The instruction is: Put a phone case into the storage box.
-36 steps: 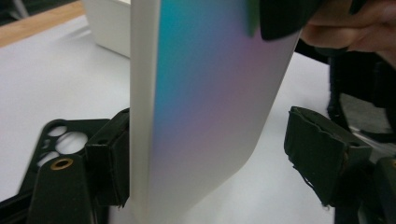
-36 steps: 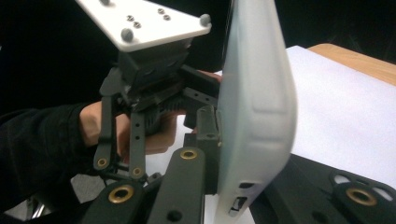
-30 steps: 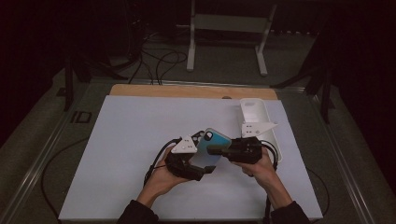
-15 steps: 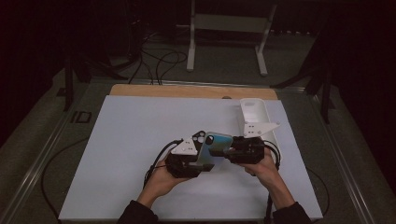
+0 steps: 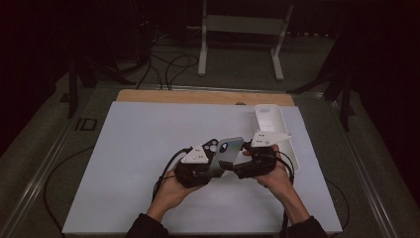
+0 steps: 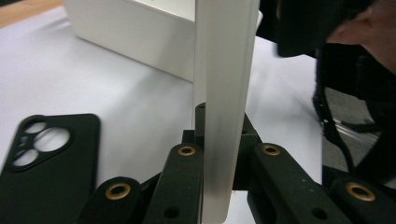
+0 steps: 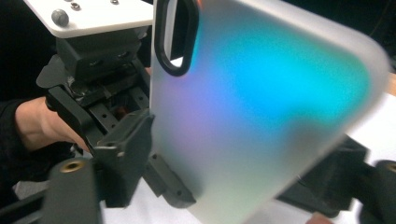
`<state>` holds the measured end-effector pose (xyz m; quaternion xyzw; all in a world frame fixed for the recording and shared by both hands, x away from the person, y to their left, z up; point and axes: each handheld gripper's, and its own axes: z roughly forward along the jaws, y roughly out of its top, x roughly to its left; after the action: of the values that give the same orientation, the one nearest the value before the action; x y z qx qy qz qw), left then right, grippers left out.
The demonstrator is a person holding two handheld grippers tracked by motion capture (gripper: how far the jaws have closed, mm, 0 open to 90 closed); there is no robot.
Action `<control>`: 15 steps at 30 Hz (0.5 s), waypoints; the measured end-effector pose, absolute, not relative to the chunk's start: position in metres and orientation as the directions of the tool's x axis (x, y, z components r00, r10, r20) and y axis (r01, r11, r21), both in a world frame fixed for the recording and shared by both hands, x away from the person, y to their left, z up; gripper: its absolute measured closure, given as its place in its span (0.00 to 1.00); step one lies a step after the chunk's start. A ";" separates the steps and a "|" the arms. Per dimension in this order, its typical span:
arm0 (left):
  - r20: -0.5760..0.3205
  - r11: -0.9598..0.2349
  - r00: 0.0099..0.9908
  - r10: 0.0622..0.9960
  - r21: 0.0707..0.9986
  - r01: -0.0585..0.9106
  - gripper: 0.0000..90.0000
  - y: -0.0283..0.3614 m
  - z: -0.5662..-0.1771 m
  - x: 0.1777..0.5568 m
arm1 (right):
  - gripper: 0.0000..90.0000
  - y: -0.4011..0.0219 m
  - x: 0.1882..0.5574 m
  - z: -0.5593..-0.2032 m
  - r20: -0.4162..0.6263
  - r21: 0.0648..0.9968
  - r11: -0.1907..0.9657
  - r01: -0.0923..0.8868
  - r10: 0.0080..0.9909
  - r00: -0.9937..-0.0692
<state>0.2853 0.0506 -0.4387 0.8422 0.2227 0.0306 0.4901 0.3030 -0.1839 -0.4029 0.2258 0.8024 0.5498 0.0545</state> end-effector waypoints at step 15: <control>-0.167 -0.355 0.825 0.539 0.844 0.402 0.96 0.066 -0.443 0.287 | 0.10 -0.182 0.302 -0.405 0.151 0.883 0.283 0.375 0.585 -0.797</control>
<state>0.2869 0.0662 -0.4427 0.8202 0.2871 0.0699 0.4898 0.3024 -0.1816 -0.4053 0.3022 0.7946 0.5167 0.1017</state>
